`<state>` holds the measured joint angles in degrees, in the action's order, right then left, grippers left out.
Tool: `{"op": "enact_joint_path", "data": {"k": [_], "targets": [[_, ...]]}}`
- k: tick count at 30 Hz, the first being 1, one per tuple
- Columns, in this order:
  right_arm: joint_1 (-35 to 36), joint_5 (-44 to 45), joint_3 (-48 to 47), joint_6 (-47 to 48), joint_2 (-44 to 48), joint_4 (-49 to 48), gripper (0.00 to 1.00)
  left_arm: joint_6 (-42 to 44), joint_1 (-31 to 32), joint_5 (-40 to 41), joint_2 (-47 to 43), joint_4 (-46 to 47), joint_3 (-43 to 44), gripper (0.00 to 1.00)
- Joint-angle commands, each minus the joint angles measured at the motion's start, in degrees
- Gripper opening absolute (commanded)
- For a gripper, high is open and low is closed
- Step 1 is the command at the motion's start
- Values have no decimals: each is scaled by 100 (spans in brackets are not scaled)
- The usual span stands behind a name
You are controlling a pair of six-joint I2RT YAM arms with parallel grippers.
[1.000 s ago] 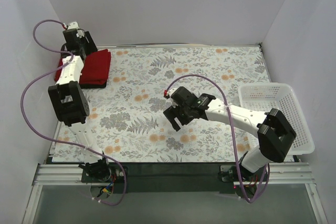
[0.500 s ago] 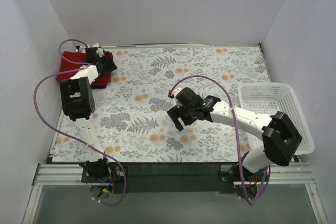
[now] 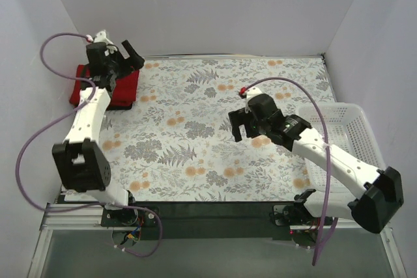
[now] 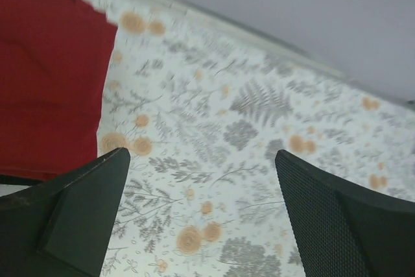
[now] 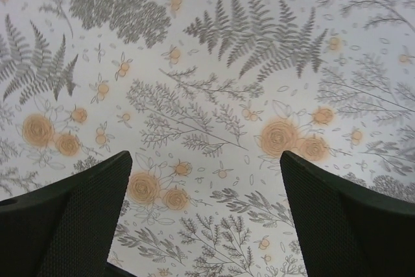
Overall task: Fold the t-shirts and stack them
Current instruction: Neatly place the folded tshirt to the corner
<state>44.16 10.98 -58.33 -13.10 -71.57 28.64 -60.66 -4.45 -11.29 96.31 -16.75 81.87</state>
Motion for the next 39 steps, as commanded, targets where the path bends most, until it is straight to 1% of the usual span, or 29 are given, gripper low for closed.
{"op": "enact_joint_path", "data": {"k": [1, 2, 3, 4, 5, 6, 7, 8, 9, 10, 11, 12, 14, 15, 16, 18, 19, 24, 27, 28, 30, 32, 33, 35, 39], "targets": [[-293, 571, -82, -280, 643, 71, 90, -253, 14, 311, -1569, -477, -197, 89], [-346, 641, -117, -298, 897, 115, 93, -279, 23, 416, -2189, -713, -267, 90], [-382, 799, -135, -307, 1030, 141, 98, -419, 23, 548, -2491, -828, -372, 92], [-434, 887, -153, -298, 1170, 202, 98, -490, 23, 784, -2782, -943, -538, 93], [-452, 984, -188, -272, 1424, 238, 98, -551, 23, 925, -3411, -1100, -653, 93], [-452, 1185, -197, -254, 1557, 256, 98, -682, 23, 1049, -3696, -1180, -759, 93], [-470, 1291, -205, -245, 1680, 334, 98, -727, 23, 1476, -4047, -1268, -864, 93], [-470, 1379, -206, -211, 1925, 378, 98, -788, 23, 1672, -4337, -1426, -1065, 93], [-479, 1528, -214, -193, 2058, 396, 98, -885, 32, 1830, -4871, -1532, -1128, 94], [-487, 1634, -206, -167, 2190, 440, 98, -912, 93, 2041, -5050, -1715, -1129, 95], [-479, 1722, -179, -149, 2470, 484, 98, -956, 215, 2609, -5191, -2187, -1068, 96], [-487, 1940, -110, -131, 2638, 484, 98, -982, 495, 2901, -5506, -2375, -1076, 98], [-479, 2100, -21, -44, 3128, 484, 98, -956, 786, 3411, -5894, -2770, -1233, 98], [-479, 2327, 40, 9, 3288, 467, 98, -921, 901, 3466, -6113, -2815, -1339, 98], [-479, 2425, 145, 53, 3420, 449, 98, -860, 1050, 3502, -6620, -2833, -1453, 98], [-479, 2522, 269, 237, 3755, 353, 98, -640, 1086, 3511, -7098, -2790, -1751, 98], [-479, 2575, 373, 290, 3834, 335, 98, -596, 1086, 3528, -7535, -2790, -1857, 98], [-479, 2838, 629, 335, 4107, 160, 98, -499, 1086, 3625, -8452, -2702, -2446, 98], [-487, 2918, 761, 326, 4230, 45, 98, -490, 1086, 3642, -8962, -2202, -3008, 98], [-479, 3005, 796, 326, 4265, -51, 98, -490, 1095, 3616, -9102, -2053, -3349, 98], [-479, 3076, 875, 335, 4353, -104, 98, -551, 1086, 3642, -9462, -1587, -3694, 98], [-479, 3138, 910, 343, 4449, -166, 98, -683, 1086, 3660, -9613, -1140, -4228, 98], [-479, 3155, 972, 370, 4476, -175, 98, -718, 1086, 3660, -9823, -1015, -4405, 98], [-479, 3199, 1016, 387, 4572, -184, 98, -780, 1086, 3616, -9868, -761, -4687, 98], [-479, 3191, 1121, 387, 4722, -219, 98, -833, 1086, 3599, -9667, -680, -4750, 98]]}}
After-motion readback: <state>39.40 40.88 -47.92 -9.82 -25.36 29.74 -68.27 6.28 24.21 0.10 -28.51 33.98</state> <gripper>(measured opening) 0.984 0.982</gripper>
